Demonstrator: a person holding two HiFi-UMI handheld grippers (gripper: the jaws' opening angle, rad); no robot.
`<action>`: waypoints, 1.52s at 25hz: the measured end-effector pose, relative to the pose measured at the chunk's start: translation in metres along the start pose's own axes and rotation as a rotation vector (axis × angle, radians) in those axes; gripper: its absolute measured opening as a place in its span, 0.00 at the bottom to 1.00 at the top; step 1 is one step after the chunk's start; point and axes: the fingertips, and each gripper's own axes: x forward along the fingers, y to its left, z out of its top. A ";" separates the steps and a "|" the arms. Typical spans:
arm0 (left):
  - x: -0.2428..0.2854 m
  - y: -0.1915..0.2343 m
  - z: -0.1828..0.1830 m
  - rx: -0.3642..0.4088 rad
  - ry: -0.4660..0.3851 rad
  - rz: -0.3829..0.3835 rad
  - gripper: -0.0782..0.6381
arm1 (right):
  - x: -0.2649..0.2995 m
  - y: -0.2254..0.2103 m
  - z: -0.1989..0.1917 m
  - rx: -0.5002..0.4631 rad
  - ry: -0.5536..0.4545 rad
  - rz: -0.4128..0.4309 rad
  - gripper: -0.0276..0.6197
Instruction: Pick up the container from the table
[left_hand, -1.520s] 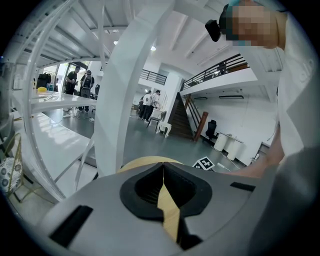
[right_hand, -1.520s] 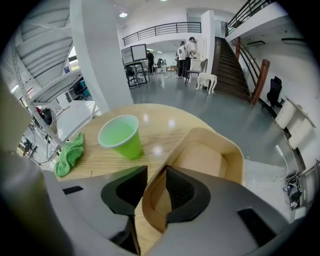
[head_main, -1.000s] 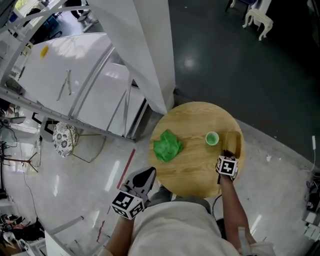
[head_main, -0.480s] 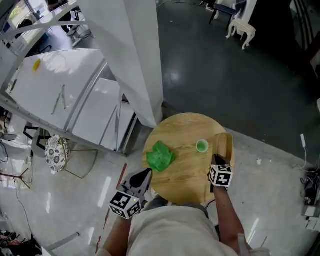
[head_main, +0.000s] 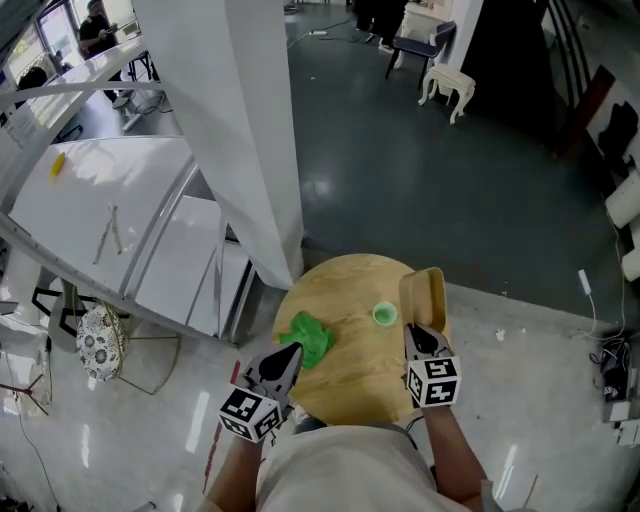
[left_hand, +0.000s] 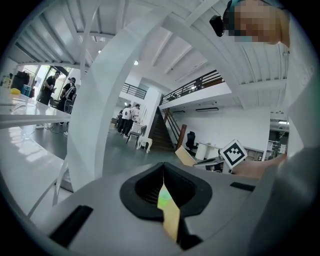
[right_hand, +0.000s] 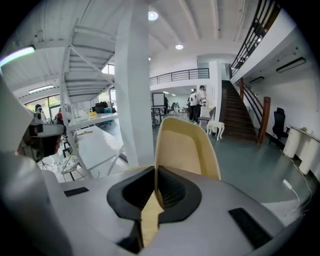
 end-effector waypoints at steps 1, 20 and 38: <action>0.002 -0.002 0.002 0.002 -0.005 -0.008 0.13 | -0.007 0.003 0.006 -0.010 -0.017 0.008 0.11; 0.031 -0.045 0.030 0.062 -0.031 -0.130 0.13 | -0.110 0.022 0.048 -0.156 -0.302 0.101 0.11; 0.040 -0.065 0.035 0.083 -0.032 -0.193 0.13 | -0.128 0.016 0.039 -0.180 -0.375 0.070 0.11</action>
